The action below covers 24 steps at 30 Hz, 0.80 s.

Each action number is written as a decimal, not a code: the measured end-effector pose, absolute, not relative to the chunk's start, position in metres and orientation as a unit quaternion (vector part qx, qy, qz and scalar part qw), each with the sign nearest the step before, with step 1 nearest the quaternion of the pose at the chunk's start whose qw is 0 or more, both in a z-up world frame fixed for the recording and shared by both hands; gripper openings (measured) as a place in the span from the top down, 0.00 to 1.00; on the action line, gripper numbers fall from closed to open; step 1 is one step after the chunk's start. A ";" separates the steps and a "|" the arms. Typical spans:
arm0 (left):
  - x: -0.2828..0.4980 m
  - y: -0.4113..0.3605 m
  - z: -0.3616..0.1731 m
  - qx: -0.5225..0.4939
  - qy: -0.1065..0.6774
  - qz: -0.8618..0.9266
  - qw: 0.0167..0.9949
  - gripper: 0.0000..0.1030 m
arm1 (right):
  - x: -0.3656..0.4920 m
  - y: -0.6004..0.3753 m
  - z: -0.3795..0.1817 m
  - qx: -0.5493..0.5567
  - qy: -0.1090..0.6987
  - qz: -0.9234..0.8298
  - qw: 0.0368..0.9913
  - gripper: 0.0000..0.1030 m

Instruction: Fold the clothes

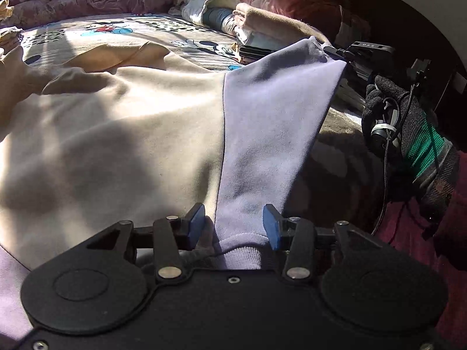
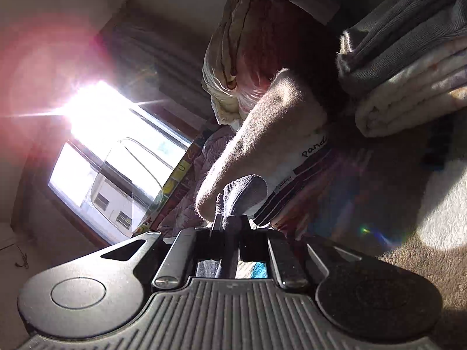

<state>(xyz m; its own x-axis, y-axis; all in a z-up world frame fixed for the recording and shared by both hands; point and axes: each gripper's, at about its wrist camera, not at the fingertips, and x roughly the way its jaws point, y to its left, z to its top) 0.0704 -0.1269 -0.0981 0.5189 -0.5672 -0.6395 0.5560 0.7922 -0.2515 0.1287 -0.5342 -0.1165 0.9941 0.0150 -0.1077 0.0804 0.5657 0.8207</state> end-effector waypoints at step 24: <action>0.105 -0.042 -0.063 -0.066 0.347 -0.211 0.911 0.49 | 0.157 -0.451 -0.084 0.243 0.149 -0.046 0.957 0.57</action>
